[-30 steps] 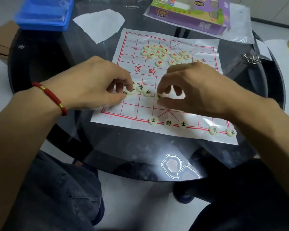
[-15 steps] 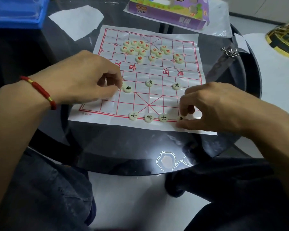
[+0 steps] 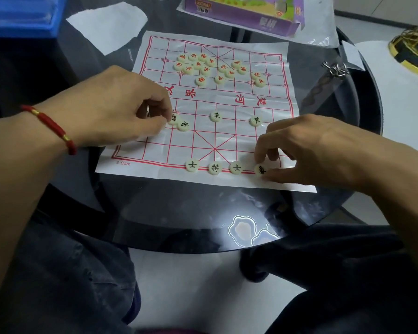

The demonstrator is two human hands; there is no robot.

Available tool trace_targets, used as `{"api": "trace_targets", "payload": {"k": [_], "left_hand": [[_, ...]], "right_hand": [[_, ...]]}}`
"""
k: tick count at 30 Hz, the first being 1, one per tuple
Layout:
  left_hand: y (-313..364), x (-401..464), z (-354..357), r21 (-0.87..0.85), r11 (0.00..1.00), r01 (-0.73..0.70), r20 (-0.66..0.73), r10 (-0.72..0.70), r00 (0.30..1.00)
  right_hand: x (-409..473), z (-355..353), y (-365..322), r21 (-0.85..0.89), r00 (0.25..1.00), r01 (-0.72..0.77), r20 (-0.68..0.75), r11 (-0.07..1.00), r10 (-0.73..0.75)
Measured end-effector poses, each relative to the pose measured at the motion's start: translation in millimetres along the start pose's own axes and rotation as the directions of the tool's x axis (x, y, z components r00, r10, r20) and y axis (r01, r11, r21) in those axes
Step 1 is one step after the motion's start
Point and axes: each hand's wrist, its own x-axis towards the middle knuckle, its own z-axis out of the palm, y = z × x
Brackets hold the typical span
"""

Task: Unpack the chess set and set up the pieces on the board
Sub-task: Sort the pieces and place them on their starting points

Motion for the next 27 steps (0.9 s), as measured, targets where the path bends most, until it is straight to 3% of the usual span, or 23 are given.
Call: {"api": "trace_targets", "payload": {"k": [20,27], "left_hand": [[-3.3,-3.8,-1.9,0.014,0.999,0.034,0.000,-0.034,0.999],[-15.3,-14.5,-14.7,0.024,0.996,0.088,0.005,-0.088,0.996]], "right_hand": [[3.2,2.5,-0.4,0.030,1.000,0.003,0.018,1.000,-0.004],[7.3,-2.2,-0.1,0.126,0.986,0.072,-0.158,0.989,-0.052]]}}
